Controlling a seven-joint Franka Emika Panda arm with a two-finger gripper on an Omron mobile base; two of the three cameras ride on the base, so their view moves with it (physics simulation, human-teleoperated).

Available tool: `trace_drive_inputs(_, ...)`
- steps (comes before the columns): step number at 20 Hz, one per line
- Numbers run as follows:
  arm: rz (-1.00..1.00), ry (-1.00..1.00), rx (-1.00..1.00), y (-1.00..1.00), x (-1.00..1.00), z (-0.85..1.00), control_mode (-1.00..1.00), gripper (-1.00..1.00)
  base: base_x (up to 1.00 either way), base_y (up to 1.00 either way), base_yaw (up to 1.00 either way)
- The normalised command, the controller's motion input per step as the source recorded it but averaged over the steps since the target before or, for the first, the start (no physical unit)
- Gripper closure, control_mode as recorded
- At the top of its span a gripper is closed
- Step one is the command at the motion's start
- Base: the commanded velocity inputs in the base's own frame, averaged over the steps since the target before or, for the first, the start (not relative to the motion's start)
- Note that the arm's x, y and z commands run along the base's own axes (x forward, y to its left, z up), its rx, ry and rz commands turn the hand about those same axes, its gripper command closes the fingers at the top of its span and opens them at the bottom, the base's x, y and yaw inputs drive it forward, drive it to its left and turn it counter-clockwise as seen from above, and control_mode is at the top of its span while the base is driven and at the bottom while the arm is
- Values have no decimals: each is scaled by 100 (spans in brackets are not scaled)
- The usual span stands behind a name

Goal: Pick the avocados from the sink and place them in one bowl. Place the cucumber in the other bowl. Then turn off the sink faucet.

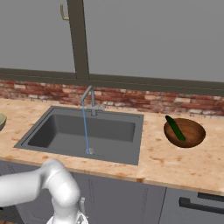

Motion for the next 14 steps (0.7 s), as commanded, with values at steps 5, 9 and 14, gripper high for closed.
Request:
trace_drive_inputs(5, 0, 1, 0, 18, 23, -2, -100, 100, 0, 0, 0)
trace_drive_inputs(9, 0, 2, 0, 23, 20, -9, -100, 100, 0, 0, 0)
trace_drive_inputs(14, 0, 5, 0, 11, 15, -28, -100, 100, 0, 0, 0)
